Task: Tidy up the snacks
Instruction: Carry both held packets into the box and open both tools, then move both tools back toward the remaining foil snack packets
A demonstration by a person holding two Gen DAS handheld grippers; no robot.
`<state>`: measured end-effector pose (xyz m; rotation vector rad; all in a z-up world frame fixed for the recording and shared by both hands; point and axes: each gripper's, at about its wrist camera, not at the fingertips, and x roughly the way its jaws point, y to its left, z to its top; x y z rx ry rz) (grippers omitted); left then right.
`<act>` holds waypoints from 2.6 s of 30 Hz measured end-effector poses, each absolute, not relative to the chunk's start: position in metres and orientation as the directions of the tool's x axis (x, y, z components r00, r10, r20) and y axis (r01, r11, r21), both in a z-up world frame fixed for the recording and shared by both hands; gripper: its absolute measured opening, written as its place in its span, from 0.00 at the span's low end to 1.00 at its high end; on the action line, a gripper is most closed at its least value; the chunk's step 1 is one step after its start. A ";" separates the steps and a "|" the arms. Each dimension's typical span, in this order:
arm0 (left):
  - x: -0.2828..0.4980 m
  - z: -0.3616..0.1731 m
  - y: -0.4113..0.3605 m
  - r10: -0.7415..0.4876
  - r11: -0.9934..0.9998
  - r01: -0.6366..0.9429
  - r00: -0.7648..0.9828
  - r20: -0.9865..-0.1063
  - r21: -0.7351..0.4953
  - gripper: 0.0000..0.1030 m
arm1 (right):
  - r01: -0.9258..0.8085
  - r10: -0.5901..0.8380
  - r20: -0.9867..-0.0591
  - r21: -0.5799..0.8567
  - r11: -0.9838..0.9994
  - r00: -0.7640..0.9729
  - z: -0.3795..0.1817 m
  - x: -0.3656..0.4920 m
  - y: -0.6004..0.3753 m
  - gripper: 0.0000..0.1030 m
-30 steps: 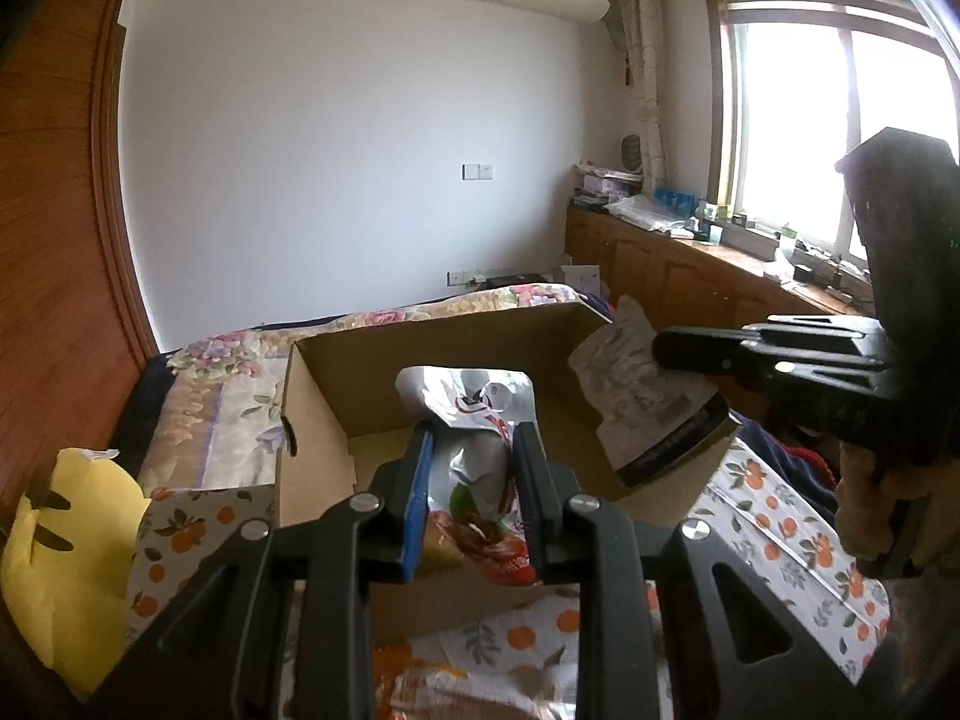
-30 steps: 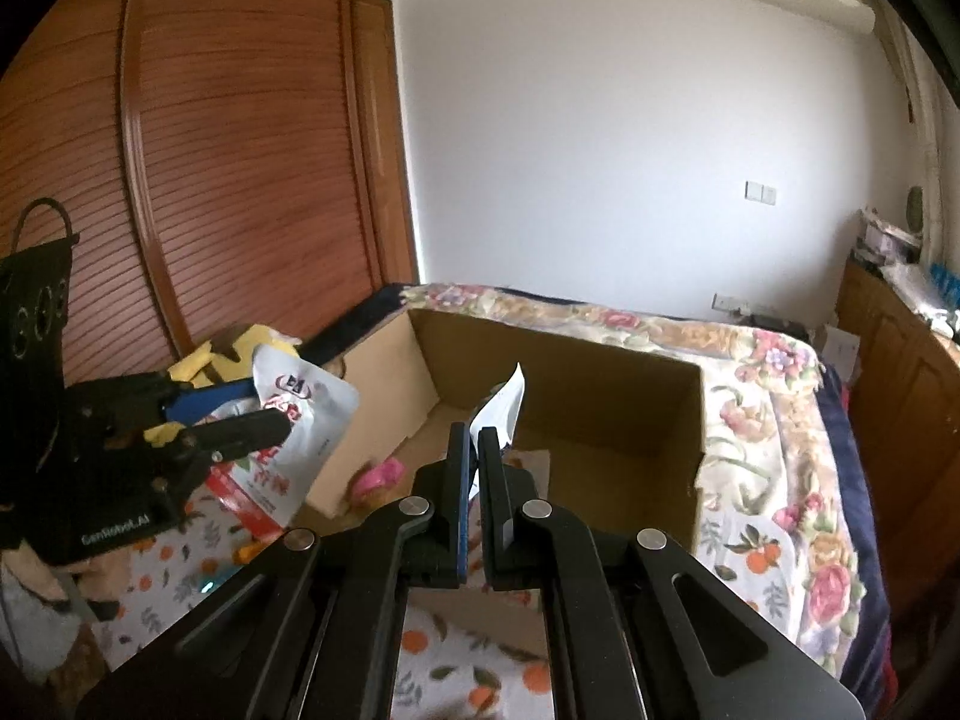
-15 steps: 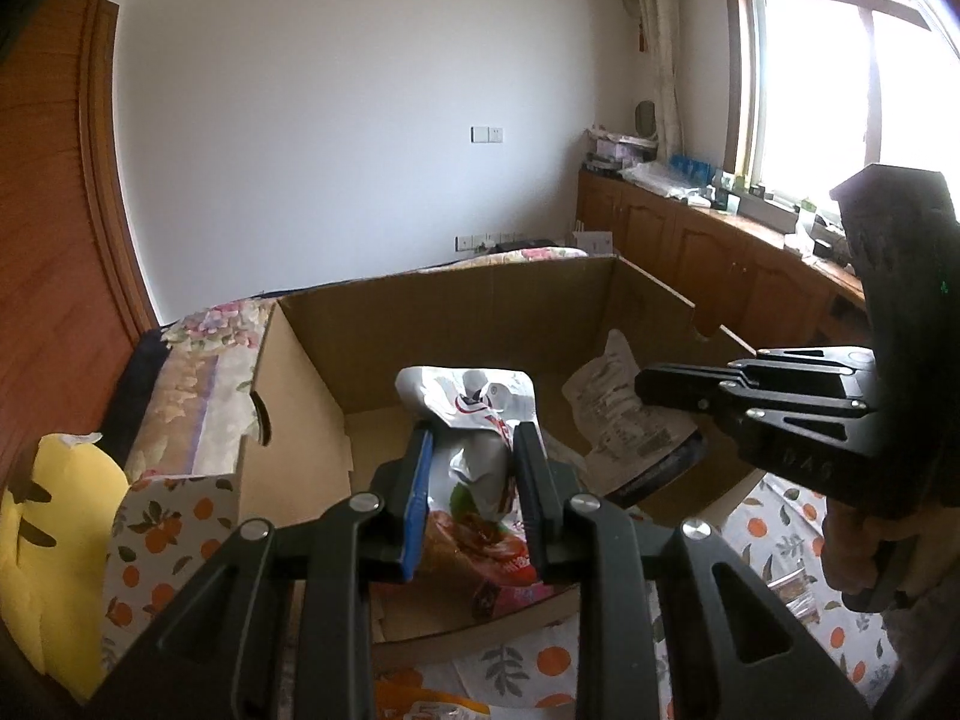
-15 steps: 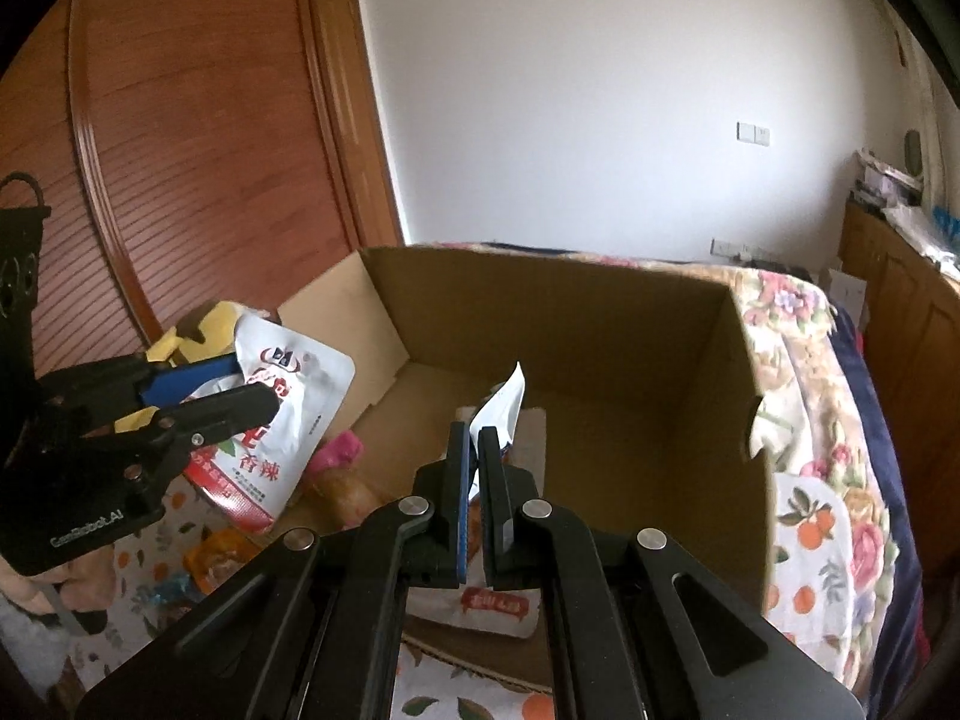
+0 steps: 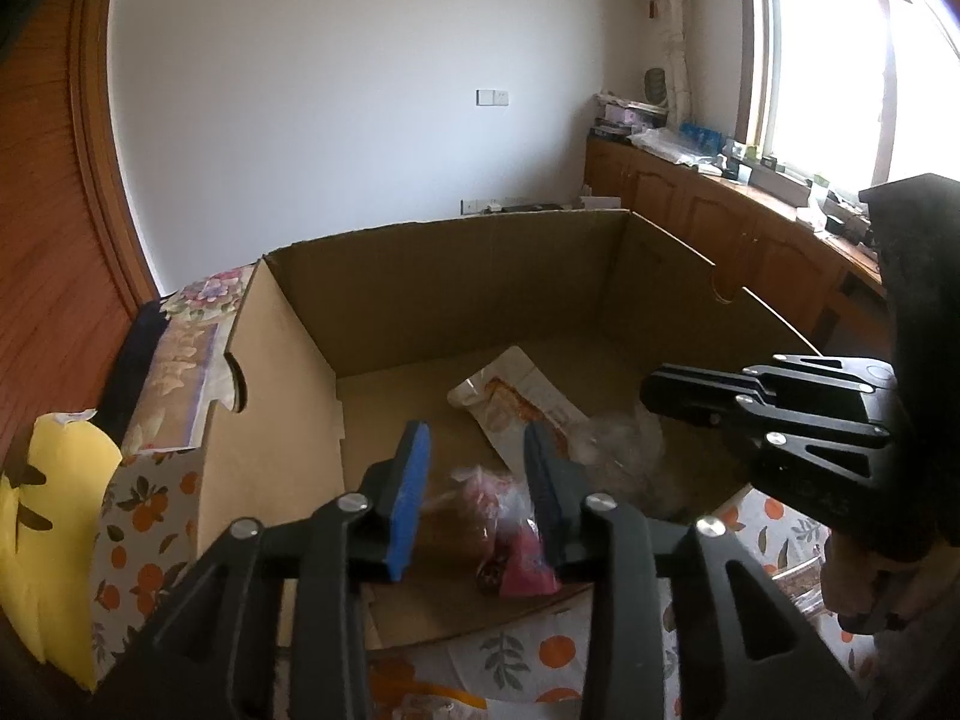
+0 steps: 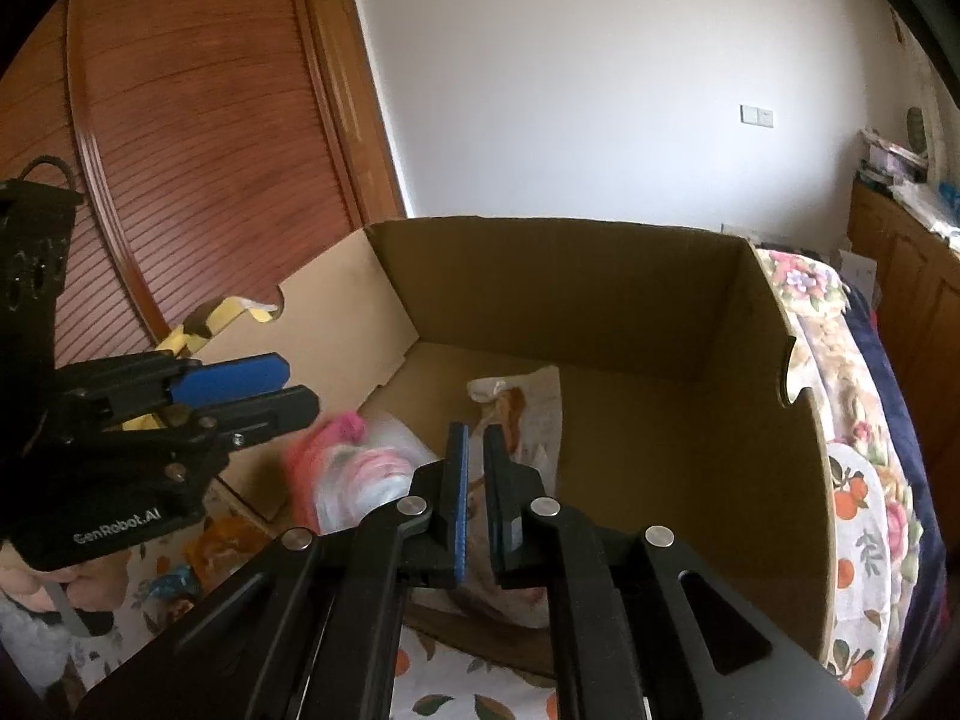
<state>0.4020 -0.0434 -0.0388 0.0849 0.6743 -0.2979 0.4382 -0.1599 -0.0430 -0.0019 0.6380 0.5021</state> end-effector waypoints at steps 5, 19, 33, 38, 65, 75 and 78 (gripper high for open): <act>0.396 -0.038 -0.040 -0.231 0.957 0.291 0.720 -0.654 -0.018 0.38 | -0.455 0.449 -0.554 0.137 0.880 0.701 -0.035 0.428 -0.160 0.04; 0.346 -0.011 -0.027 -0.257 0.953 0.298 0.714 -0.652 -0.050 0.50 | -0.434 0.412 -0.536 0.093 0.896 0.737 -0.009 0.382 -0.163 0.05; 0.301 0.001 -0.015 -0.234 0.941 0.336 0.708 -0.666 0.026 0.51 | -0.440 0.416 -0.550 0.096 0.893 0.724 -0.008 0.337 -0.163 0.09; 0.291 -0.011 -0.004 -0.249 0.940 0.341 0.689 -0.681 0.001 0.51 | -0.465 0.436 -0.565 0.101 0.879 0.701 -0.017 0.328 -0.152 0.16; 0.288 -0.124 0.063 -0.262 0.951 0.286 0.550 -0.793 -0.115 0.54 | -0.574 0.510 -0.695 0.170 0.801 0.506 -0.097 0.351 -0.066 0.62; 0.287 -0.125 0.068 -0.298 0.946 0.282 0.553 -0.778 -0.162 0.43 | -0.601 0.510 -0.719 0.160 0.783 0.473 -0.109 0.357 -0.055 0.62; 0.284 -0.124 0.066 -0.293 0.946 0.290 0.559 -0.775 -0.149 0.35 | -0.611 0.516 -0.728 0.169 0.773 0.451 -0.112 0.360 -0.052 0.62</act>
